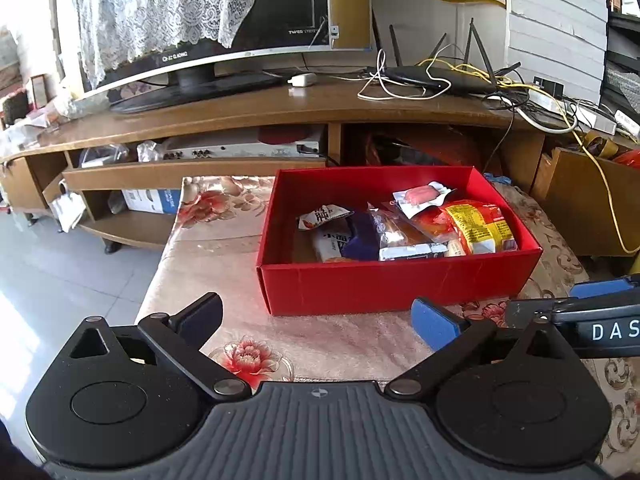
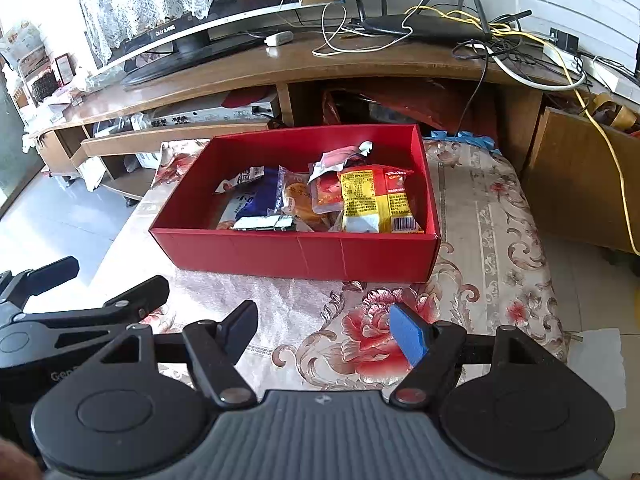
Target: Organize snacks
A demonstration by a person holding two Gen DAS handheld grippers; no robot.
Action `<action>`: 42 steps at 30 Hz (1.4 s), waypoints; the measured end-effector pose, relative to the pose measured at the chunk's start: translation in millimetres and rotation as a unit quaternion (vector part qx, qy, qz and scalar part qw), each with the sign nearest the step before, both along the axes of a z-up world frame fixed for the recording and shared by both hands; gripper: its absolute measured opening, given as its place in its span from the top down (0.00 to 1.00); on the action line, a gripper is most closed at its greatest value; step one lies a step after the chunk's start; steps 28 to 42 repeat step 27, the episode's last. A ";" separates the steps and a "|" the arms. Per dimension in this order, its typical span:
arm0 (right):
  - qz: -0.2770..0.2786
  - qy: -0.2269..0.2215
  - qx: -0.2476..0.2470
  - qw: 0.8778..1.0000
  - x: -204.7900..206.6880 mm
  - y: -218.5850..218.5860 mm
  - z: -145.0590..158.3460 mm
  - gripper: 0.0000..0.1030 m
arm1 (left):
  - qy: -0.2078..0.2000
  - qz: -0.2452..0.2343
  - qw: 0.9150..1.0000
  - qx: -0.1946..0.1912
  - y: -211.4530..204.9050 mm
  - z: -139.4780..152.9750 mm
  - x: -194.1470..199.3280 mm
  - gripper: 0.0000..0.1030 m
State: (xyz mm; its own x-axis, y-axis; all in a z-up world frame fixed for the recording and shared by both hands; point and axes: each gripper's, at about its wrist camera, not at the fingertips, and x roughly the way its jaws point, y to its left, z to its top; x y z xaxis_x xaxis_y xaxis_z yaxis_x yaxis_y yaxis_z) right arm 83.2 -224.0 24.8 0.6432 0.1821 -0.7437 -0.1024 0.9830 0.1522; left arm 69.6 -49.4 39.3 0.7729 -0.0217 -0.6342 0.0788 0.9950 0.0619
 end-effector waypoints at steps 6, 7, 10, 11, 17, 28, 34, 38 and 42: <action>0.000 -0.003 0.006 1.000 -0.3 -0.5 1.9 0.29 | 0.016 0.005 1.000 -0.020 2.8 0.1 2.9 0.02; 0.000 -0.003 0.007 1.000 -0.3 -0.7 2.2 0.29 | 0.018 0.007 1.000 -0.015 2.0 1.0 3.4 0.01; -0.001 -0.003 0.007 1.000 -0.3 -1.0 2.2 0.29 | 0.004 0.009 1.000 0.014 -3.6 4.2 0.7 0.00; -0.001 -0.003 0.006 1.000 -0.3 -0.8 2.1 0.29 | -0.003 0.009 1.000 0.023 -5.5 5.0 -0.8 0.00; -0.002 -0.005 0.009 1.000 -0.3 -1.8 2.1 0.29 | -0.002 0.014 1.000 0.014 -3.8 4.8 -0.3 0.00; 0.003 -0.005 0.010 1.000 0.1 -1.0 2.6 0.29 | 0.001 0.015 1.000 0.014 -3.4 4.2 1.8 0.00; 0.003 -0.005 0.010 1.000 0.1 -1.0 2.6 0.29 | 0.001 0.015 1.000 0.014 -3.4 4.2 1.8 0.00; 0.003 -0.005 0.010 1.000 0.1 -1.0 2.6 0.29 | 0.001 0.015 1.000 0.014 -3.4 4.2 1.8 0.00; 0.003 -0.005 0.010 1.000 0.1 -1.0 2.6 0.29 | 0.001 0.015 1.000 0.014 -3.4 4.2 1.8 0.00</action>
